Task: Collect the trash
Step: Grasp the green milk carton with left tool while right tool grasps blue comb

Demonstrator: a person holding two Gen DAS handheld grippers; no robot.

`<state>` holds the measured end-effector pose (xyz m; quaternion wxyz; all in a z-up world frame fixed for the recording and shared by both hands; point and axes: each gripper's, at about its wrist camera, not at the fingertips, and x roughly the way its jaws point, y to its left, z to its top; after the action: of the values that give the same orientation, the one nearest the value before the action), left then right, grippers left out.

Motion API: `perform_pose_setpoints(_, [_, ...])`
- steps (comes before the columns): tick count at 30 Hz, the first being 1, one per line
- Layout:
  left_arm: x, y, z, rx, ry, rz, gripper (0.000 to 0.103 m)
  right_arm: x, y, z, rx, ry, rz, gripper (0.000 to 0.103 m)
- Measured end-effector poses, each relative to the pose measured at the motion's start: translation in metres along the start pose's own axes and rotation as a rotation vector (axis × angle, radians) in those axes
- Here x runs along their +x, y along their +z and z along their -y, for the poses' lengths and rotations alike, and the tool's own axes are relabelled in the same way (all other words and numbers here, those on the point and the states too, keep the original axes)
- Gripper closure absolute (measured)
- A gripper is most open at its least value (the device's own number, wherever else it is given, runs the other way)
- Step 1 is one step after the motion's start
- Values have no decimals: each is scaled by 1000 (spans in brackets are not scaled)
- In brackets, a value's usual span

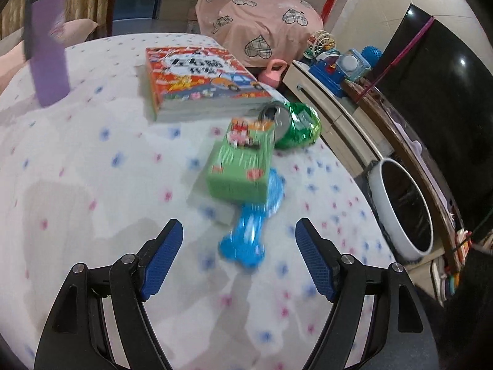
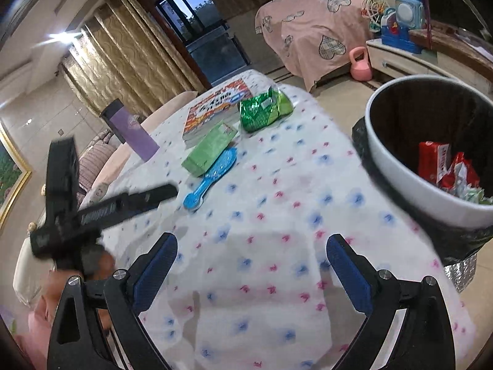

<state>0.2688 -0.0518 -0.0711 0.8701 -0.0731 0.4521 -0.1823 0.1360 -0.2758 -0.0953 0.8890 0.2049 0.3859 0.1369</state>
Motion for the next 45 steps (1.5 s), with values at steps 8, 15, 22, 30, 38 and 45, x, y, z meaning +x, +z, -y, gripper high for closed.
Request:
perform_pose_setpoints(8, [40,33,4,39,41,-22,20,5,4,1,7,-1,-3,5])
perform_pose_setpoints(15, [32,27,-7,61,44,-2,52,12,11,-3,-5,-3,-5,5])
perform_pose_setpoints(22, [-34,-6,-50,-52,25,74,52,35,22,-30,-65,3,-15,13])
perform_pose_setpoints(30, [-64,-50,-88,-143,57,112,52,89,41,-59,-70,-65,-45,22])
perform_pose_setpoints(38, [-57,-59,-94,-146,30,105,52,137,53,-83,-130,-236,-62,24])
perform_pose_setpoints(45, [-47,-67,-94,-128,34,61,51,140,61,-72,-149,-318,-50,68])
